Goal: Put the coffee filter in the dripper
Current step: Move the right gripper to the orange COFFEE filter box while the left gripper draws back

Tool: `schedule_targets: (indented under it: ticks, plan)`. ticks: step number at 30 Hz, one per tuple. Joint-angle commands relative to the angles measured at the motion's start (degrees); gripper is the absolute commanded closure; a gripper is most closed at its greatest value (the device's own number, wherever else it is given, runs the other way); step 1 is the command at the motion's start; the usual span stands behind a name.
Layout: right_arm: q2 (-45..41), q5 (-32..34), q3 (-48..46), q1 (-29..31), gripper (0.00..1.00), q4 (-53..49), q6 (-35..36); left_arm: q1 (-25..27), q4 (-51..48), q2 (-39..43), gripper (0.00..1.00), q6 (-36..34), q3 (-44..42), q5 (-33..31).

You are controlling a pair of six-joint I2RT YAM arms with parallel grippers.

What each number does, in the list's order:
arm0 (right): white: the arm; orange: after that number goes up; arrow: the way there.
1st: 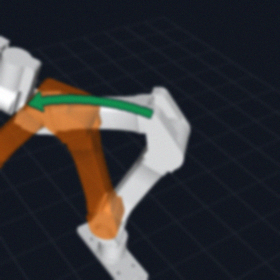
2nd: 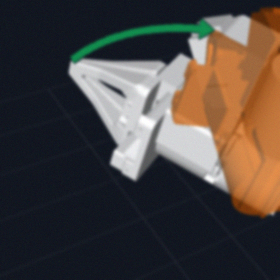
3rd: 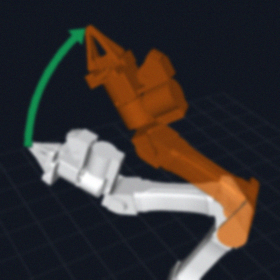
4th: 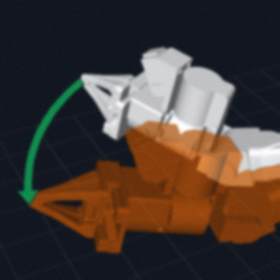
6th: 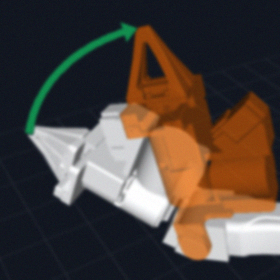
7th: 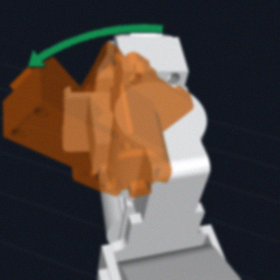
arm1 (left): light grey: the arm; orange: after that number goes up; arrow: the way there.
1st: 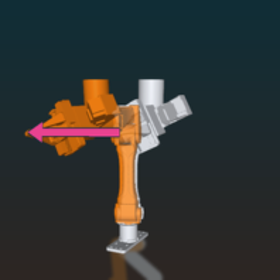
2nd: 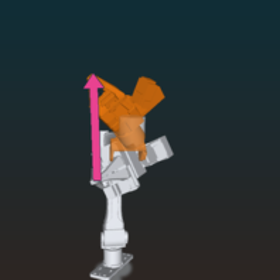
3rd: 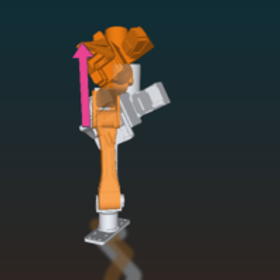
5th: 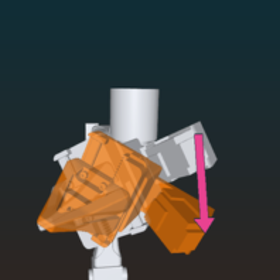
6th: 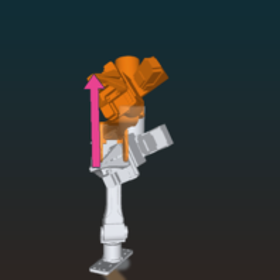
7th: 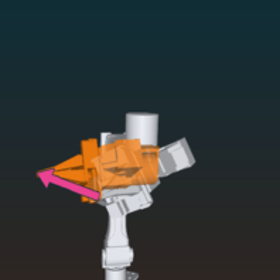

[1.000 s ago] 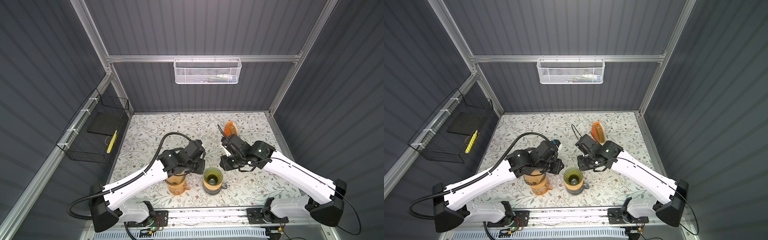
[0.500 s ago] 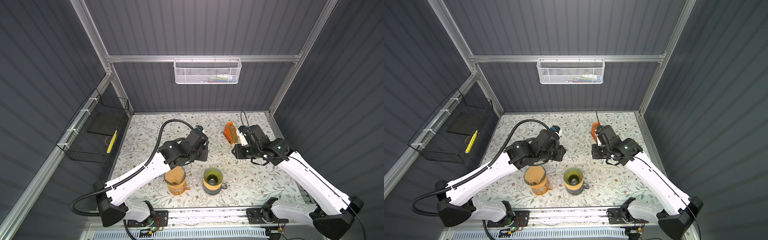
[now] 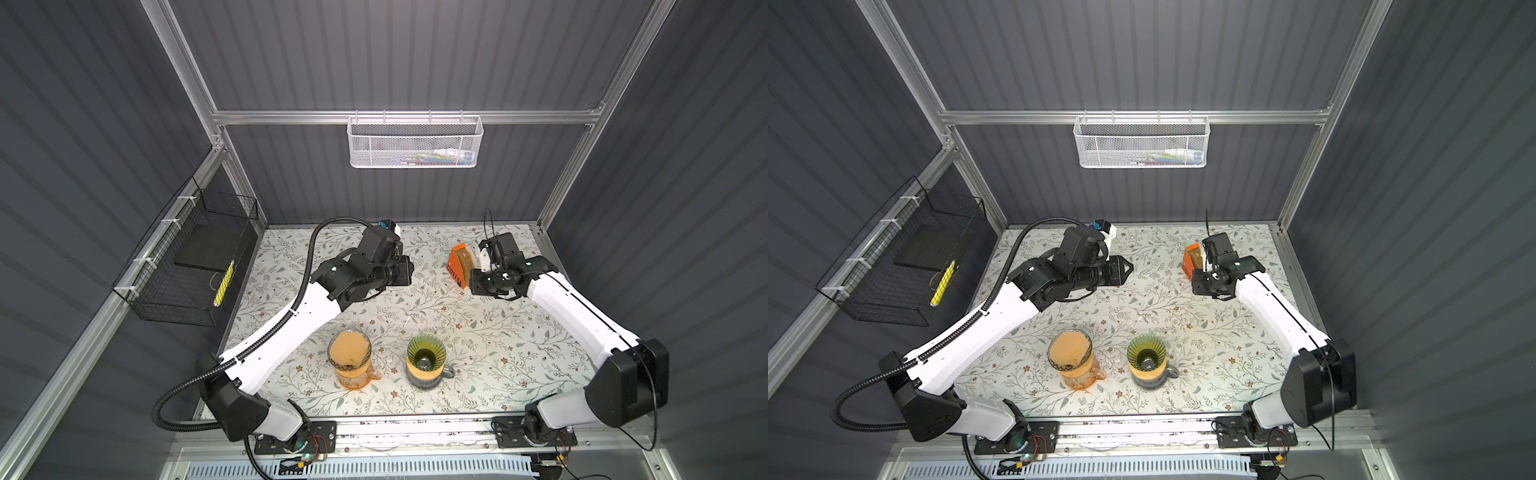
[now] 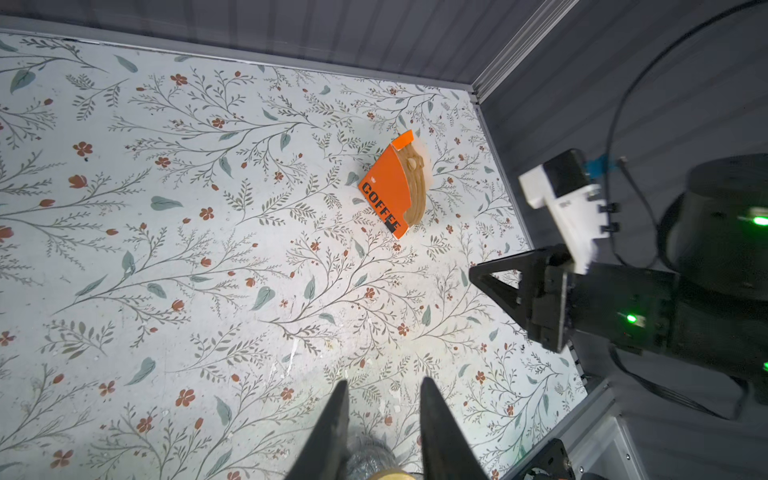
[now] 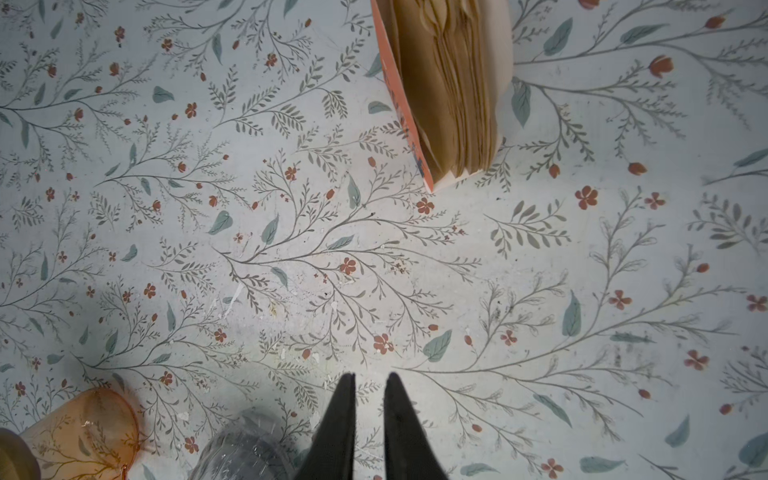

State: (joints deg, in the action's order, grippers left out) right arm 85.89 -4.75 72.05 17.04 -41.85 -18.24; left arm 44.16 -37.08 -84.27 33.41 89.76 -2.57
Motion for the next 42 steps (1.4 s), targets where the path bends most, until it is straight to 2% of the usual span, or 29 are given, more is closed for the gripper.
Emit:
schedule_targets:
  ticks: [1, 10, 22, 42]
  plan:
    - [3.73, -3.23, 2.35, -2.72, 0.85, 2.30, 1.60, -2.30, 1.10, -1.67, 0.69, -1.95, 1.56, 3.02]
    - [13.59, -3.26, 6.52, -5.52, 0.86, 4.86, 2.16, -8.61, 2.27, -5.27, 0.69, -2.51, 1.19, 8.99]
    - [25.47, -3.40, 15.77, -5.78, 0.85, 4.44, 2.51, -13.38, 3.26, -8.65, 0.69, -2.80, 0.41, 13.67]
    - [30.00, -3.42, 18.48, -5.79, 0.83, 3.43, 2.60, -15.69, 5.19, -10.14, 0.71, -2.02, -1.41, 16.52]
